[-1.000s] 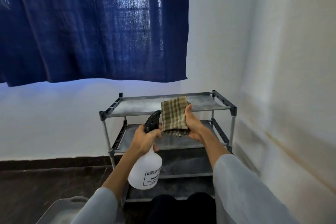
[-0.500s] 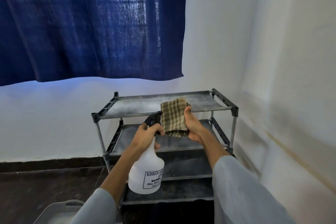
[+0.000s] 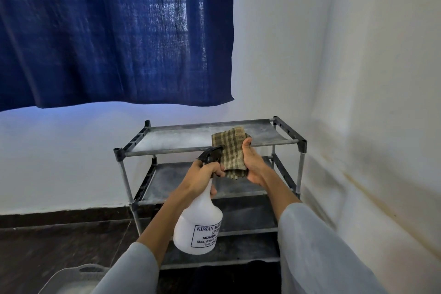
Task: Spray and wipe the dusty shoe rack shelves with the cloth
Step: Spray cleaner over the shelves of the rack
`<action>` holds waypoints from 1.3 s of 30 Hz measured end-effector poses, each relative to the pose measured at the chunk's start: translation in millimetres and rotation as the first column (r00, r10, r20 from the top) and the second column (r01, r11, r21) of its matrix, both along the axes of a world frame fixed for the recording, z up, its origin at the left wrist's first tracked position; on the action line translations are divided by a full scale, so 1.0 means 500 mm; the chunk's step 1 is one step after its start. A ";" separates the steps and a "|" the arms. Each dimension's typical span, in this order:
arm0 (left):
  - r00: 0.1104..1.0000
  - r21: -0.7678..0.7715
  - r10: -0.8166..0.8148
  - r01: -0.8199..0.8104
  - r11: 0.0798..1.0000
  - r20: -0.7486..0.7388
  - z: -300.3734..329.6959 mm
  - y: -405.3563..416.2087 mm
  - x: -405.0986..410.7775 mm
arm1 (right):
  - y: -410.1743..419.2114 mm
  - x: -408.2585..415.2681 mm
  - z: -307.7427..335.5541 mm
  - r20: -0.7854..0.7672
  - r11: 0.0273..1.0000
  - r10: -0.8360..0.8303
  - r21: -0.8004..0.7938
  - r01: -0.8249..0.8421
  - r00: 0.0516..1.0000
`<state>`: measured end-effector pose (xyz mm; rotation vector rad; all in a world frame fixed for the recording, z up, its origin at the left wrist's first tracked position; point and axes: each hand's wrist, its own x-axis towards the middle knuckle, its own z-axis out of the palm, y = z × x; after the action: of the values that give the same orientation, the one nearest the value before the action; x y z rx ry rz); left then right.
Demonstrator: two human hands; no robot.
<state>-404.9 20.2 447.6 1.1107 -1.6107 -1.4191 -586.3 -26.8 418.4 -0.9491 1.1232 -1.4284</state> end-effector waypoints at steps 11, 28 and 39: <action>0.989 -0.076 0.141 -0.137 0.988 0.054 0.000 -0.020 -0.002 | 0.013 -0.029 -0.007 -0.031 0.997 -0.067 0.043 0.068 0.997; 0.985 -0.020 -0.038 0.042 0.999 0.166 -0.014 -0.013 -0.006 | 0.012 -0.034 0.005 -0.003 0.995 -0.098 0.034 0.098 0.995; 0.980 -0.104 -0.104 0.123 0.987 0.172 0.003 -0.004 -0.030 | 0.019 -0.037 0.010 0.010 0.994 -0.105 0.022 0.104 0.994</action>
<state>-419.7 18.0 449.3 1.1092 -1.8763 -1.3166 -604.8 -17.1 423.6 -0.8771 1.1930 -1.5008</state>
